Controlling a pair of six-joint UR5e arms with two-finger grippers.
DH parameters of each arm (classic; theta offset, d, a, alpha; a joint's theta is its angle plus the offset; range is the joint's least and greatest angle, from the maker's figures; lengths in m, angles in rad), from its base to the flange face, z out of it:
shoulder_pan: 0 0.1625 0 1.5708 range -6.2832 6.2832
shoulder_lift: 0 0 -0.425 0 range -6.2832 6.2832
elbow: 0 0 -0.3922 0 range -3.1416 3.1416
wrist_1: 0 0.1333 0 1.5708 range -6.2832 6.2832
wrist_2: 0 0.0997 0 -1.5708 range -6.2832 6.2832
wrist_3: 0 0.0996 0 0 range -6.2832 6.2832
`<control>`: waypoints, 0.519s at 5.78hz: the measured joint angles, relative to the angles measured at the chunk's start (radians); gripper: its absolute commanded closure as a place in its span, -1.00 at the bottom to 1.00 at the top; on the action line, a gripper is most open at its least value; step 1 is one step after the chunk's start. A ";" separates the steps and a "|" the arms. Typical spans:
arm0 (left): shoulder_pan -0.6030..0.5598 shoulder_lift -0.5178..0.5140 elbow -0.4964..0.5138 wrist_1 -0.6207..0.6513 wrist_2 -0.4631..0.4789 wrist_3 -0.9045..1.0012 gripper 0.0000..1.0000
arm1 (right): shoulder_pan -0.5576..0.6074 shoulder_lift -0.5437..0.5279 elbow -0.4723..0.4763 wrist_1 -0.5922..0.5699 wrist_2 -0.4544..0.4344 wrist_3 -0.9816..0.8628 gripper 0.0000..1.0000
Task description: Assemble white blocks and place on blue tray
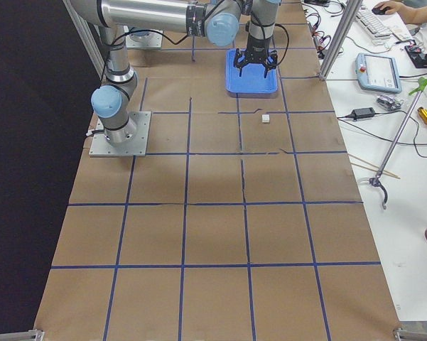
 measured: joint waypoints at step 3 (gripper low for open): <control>0.028 -0.027 -0.006 0.023 0.002 0.031 -0.42 | -0.008 0.256 -0.199 -0.011 0.107 -0.158 -1.00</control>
